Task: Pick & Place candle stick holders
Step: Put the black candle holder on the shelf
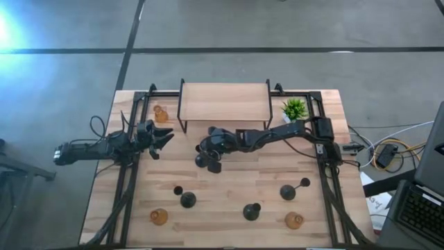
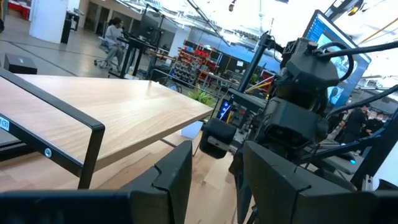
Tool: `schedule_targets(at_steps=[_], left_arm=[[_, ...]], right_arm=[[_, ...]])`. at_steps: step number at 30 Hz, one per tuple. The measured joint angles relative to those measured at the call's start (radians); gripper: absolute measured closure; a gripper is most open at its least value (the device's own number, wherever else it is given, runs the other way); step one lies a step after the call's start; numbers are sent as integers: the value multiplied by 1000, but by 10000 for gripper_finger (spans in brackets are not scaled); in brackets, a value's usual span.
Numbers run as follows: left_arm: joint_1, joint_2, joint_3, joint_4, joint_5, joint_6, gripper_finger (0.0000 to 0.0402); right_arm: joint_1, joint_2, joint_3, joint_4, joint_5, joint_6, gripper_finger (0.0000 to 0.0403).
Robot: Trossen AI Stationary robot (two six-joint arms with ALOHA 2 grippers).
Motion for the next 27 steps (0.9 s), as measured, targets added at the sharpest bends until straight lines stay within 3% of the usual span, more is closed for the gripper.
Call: schedule_targets(at_steps=[2, 9, 18, 27], left_arm=[[0, 0, 0, 0, 0, 0, 252], [0, 0, 0, 0, 0, 0, 252], [0, 0, 0, 1, -1, -1, 252], [0, 6, 0, 8, 0, -1, 252]], right_arm=[[-1, 1, -3, 9, -21, -2, 384], [-6, -36, -10, -14, -24, 35, 392], [-42, -275, 127, -443, -14, 5, 393], [-205, -450, 150, -559, -13, 31, 394]])
